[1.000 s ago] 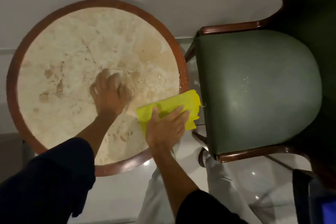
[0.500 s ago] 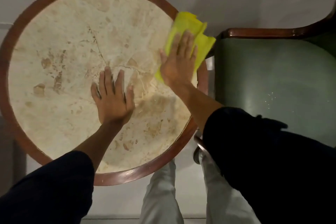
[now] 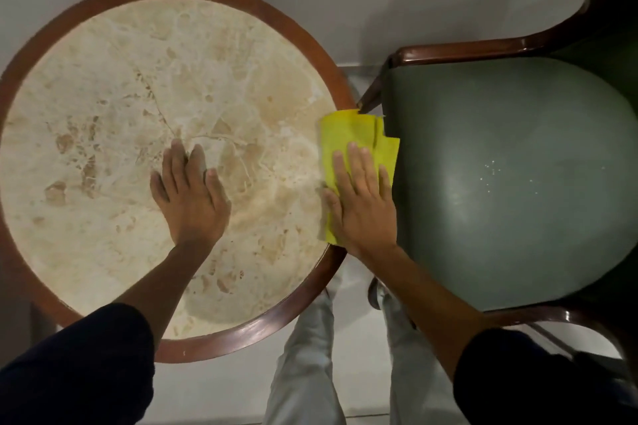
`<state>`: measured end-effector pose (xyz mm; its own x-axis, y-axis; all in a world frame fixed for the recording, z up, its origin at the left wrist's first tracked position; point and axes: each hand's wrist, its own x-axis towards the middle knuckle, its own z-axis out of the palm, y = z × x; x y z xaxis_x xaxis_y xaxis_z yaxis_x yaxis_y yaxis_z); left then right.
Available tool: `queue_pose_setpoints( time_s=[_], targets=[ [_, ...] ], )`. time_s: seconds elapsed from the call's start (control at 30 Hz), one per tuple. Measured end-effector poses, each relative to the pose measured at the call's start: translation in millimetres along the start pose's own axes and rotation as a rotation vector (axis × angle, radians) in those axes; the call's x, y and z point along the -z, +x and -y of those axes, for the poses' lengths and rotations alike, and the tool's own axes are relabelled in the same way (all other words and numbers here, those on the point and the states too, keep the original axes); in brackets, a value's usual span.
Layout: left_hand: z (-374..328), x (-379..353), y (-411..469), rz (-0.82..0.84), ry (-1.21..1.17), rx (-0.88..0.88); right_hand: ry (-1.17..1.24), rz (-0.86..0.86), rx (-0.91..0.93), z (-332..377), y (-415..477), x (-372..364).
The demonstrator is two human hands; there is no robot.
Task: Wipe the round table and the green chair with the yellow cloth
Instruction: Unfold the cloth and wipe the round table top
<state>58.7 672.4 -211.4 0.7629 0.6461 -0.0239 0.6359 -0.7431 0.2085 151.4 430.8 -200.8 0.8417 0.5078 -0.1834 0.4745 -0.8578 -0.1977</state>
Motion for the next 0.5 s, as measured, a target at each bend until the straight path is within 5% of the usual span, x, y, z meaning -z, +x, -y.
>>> queue_pose_setpoints(
  time_s=[0.07, 0.17, 0.23, 0.33, 0.43, 0.5],
  targets=[
    [-15.2, 6.7, 0.6, -0.002, -0.068, 0.066, 0.04, 0.047, 0.023, 5.6, 0.4, 3.4],
    [-32.6, 17.5, 2.2, 0.023, -0.223, 0.187, 0.014, 0.179, 0.559, 12.1, 1.7, 11.0],
    [-40.4, 27.0, 1.8, 0.112, -0.304, 0.2, 0.175, 0.163, 0.649, 7.6, -0.6, 24.1],
    [-50.9, 36.4, -3.1, 0.19, -0.473, 0.069, 0.458, 0.001, -0.009, -1.9, -22.2, 33.9],
    [-64.1, 37.8, -13.0, 0.315, -0.608, 0.095, 0.867, 0.239, -0.699, -2.4, -56.3, 33.9],
    [-67.5, 33.8, -18.4, 0.378, -0.624, 0.042, 1.255, 0.307, -0.888, 3.1, -69.1, 25.9]
  ],
)
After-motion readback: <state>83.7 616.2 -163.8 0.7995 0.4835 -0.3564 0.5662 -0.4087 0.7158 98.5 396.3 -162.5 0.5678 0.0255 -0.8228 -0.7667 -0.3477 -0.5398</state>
